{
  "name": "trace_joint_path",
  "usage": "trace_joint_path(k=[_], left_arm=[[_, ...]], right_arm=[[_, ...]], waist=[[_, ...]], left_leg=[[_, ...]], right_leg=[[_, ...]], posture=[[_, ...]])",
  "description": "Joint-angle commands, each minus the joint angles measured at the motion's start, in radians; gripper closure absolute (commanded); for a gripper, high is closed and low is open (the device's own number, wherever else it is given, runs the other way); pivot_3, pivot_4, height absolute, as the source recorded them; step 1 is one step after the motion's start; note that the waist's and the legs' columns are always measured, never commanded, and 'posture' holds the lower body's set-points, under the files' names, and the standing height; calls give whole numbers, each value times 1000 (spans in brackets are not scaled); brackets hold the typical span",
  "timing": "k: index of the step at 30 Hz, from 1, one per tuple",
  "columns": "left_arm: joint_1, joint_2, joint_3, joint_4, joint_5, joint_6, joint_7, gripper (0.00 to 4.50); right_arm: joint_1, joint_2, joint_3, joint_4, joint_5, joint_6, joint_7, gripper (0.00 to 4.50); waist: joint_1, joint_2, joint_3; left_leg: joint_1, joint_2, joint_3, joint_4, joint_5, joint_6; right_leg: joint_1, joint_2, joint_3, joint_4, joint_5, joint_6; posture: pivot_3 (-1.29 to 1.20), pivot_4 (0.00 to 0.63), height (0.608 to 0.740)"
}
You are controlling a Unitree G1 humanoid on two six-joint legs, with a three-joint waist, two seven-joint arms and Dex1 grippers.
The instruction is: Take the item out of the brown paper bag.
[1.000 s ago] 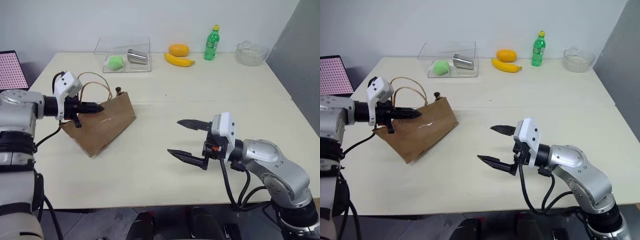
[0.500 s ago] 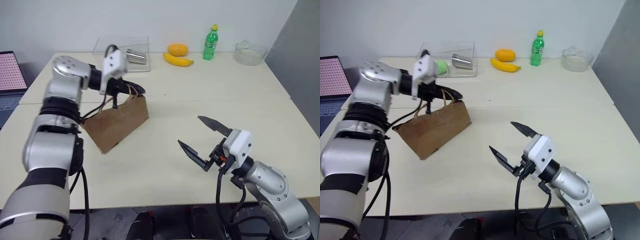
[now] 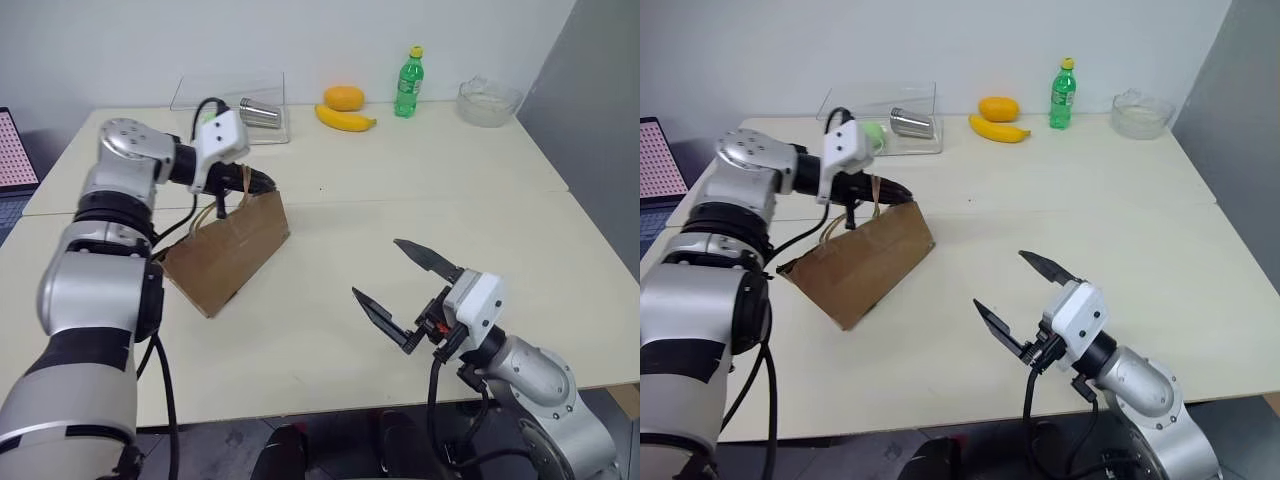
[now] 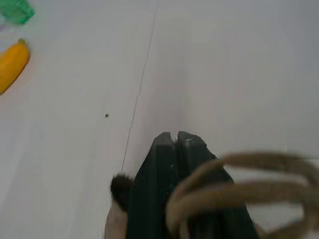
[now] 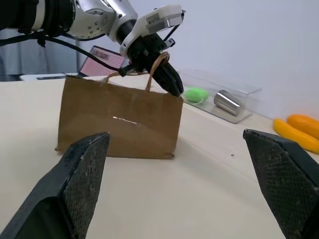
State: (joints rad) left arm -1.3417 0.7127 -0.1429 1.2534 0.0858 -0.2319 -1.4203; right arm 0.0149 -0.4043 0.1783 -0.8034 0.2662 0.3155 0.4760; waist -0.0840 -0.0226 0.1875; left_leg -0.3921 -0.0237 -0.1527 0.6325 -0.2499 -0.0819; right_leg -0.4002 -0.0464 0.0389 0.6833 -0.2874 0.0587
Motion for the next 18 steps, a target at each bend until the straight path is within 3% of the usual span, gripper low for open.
trace_joint_path(k=[1, 10, 11, 18], left_arm=[[8, 57, 37, -59, -15, 54, -10, 2986], [88, 183, 121, -215, -95, 319, -102, 178], [95, 195, 126, -226, -102, 343, -113, 11], [186, 261, 171, -353, -170, 554, -134, 11]], right_arm=[[-45, -4, -15, 23, 52, -14, 46, 0], [-137, 25, 17, 148, 83, -63, 122, 0], [-148, 29, 21, 160, 81, -66, 127, 0], [-182, 42, 27, 218, 87, -100, 168, 0]], waist=[[0, 0, 0], [-1, 0, 0], [-2, 0, 0], [-3, 0, 0]], left_leg=[[0, 0, 0, 0, 0, 0], [0, 0, 0, 1, 0, 0], [0, 0, 0, 1, 0, 0], [0, 1, 1, 2, 0, 0]], right_leg=[[0, 0, 0, 0, 0, 0], [-1, 0, 0, 2, 0, 0], [-1, 0, 0, 3, 0, 0], [-4, 1, 1, 7, 0, 0]], posture=[[0, 150, 740], [0, 150, 740], [0, 150, 740], [0, 150, 740]])
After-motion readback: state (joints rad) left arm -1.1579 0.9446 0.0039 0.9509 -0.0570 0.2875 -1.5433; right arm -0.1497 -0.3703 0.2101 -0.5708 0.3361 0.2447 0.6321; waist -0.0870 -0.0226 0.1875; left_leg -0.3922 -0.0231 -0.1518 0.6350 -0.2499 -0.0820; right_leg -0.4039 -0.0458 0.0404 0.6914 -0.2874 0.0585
